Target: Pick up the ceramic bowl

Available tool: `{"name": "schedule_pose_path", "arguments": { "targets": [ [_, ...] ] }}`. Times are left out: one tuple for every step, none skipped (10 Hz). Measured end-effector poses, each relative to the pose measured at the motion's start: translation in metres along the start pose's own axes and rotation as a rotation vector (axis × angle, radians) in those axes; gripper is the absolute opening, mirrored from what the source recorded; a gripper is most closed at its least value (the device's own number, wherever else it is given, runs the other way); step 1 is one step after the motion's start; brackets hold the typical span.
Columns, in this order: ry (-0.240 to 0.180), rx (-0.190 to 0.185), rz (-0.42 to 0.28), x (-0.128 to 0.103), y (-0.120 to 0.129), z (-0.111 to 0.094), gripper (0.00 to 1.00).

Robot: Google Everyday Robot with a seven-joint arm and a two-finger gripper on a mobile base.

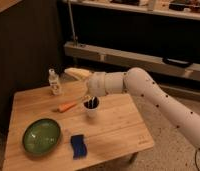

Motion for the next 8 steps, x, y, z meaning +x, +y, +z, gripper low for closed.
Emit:
{"name": "schedule_pose_path", "arguments": {
  "targets": [
    [-0.04,-0.034,-0.115,-0.021,-0.001,0.009,0.8],
    [-0.079,-0.097,-0.192,-0.038,0.0,0.023,0.8],
    [-0.092,-0.167,-0.244,-0.045,0.005,0.034,0.8],
    [-0.099,-0.278,-0.304,-0.051,0.009,0.048,0.8],
    [-0.115,-0.379,-0.338,-0.054,0.015,0.061,0.8],
    [-0.131,-0.451,-0.349,-0.053,0.023,0.076,0.8],
    [-0.137,-0.479,-0.338,-0.051,0.033,0.083,0.8],
    [-0.153,-0.472,-0.307,-0.05,0.05,0.09,0.8]
  ]
}}
